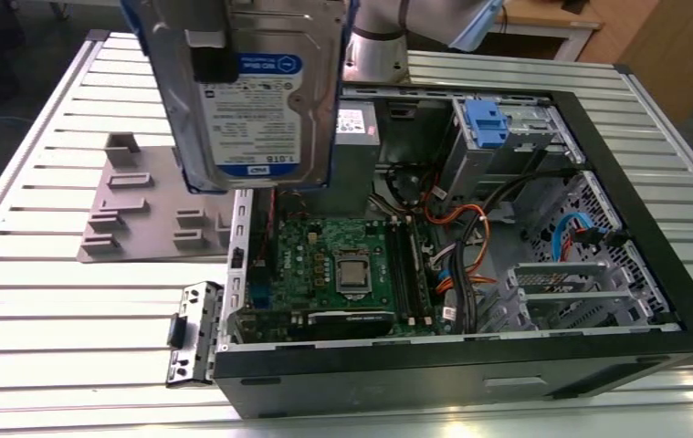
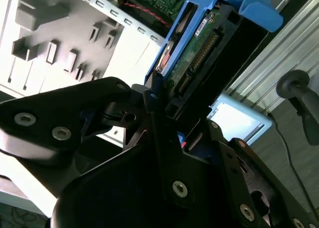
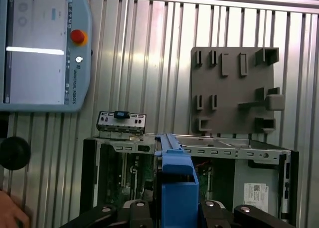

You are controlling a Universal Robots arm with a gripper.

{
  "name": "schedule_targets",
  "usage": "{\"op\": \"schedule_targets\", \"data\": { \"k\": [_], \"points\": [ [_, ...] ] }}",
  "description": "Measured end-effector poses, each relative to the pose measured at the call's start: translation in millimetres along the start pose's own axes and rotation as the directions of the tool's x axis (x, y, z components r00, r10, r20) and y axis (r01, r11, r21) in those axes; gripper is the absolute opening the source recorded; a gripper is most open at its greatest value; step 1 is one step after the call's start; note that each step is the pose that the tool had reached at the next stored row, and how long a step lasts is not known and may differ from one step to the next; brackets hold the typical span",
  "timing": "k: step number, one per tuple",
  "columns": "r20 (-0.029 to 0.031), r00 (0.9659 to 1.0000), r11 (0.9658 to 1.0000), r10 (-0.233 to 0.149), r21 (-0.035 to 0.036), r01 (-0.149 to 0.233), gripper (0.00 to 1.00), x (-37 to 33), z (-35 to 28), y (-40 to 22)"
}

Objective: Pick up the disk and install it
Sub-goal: 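Pick up the disk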

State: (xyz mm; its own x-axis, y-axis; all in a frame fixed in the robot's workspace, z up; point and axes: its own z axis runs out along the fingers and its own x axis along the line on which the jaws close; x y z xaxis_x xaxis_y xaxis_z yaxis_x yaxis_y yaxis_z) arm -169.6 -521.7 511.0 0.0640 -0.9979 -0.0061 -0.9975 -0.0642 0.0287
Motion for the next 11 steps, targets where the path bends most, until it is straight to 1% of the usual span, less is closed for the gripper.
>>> {"op": "schedule_targets", "data": {
  "k": [7,11],
  "points": [
    [0.0002,1.0000,1.0000,0.000,-0.0025,0.000,0.36,3.0,-0.3,-22.8],
    [0.0002,1.0000,1.0000,0.000,-0.0037,0.000,0.36,4.3,-0.5,-34.4]
  ]
}}
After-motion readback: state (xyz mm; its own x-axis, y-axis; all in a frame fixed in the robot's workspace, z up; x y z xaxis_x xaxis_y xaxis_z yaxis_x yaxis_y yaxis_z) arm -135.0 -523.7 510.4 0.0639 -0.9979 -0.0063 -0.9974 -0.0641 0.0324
